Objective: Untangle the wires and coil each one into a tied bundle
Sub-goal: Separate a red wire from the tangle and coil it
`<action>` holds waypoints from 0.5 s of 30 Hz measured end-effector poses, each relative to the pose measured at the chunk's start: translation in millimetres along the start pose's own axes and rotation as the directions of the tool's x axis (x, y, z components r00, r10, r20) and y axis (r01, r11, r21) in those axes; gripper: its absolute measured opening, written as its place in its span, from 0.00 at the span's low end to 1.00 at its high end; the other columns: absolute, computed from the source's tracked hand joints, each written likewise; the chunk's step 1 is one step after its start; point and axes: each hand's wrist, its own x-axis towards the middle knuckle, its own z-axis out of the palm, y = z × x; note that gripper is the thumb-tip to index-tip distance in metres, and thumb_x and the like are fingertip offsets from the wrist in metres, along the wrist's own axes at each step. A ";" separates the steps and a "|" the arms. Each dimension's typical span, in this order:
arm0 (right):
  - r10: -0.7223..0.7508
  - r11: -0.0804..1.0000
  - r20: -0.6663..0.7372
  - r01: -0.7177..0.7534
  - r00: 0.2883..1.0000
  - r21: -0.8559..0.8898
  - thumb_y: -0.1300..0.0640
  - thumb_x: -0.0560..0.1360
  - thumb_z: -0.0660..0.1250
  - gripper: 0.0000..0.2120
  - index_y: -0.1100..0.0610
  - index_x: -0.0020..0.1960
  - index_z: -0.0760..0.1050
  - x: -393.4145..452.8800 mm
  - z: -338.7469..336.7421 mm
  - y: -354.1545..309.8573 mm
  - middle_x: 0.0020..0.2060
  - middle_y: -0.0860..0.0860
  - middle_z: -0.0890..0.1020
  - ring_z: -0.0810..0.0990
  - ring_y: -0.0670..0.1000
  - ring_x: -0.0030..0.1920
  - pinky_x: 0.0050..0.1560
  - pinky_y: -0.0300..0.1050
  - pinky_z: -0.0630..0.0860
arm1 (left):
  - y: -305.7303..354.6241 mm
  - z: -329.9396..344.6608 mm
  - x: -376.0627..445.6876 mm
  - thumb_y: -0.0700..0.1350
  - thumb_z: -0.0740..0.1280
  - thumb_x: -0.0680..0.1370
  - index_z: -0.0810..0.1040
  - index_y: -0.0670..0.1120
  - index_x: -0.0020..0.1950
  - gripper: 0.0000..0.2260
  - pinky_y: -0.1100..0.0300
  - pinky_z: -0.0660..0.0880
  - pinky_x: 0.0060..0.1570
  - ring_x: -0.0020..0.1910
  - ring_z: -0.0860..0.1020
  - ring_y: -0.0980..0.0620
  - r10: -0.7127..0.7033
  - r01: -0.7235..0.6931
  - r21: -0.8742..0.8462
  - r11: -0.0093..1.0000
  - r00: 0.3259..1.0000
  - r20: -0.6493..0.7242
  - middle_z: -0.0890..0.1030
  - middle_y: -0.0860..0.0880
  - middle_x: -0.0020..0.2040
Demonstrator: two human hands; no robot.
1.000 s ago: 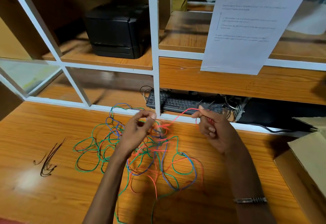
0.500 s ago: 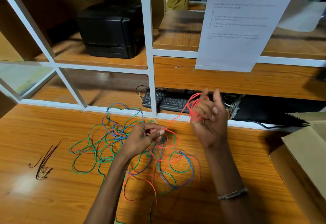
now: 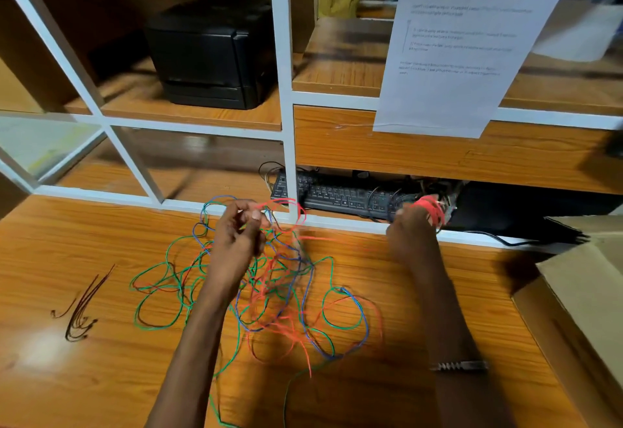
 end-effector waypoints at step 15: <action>-0.168 0.898 0.383 -0.020 0.908 0.440 0.60 0.87 0.54 0.11 0.61 0.60 0.73 -45.8 27.5 -40.6 0.26 0.45 0.70 0.69 0.45 0.25 0.33 0.40 0.65 | 7.8 6.5 4.1 0.41 0.63 0.68 0.74 0.49 0.70 0.28 0.50 0.74 0.61 0.60 0.78 0.54 -0.024 0.014 0.436 0.900 1.000 0.018 0.76 0.49 0.65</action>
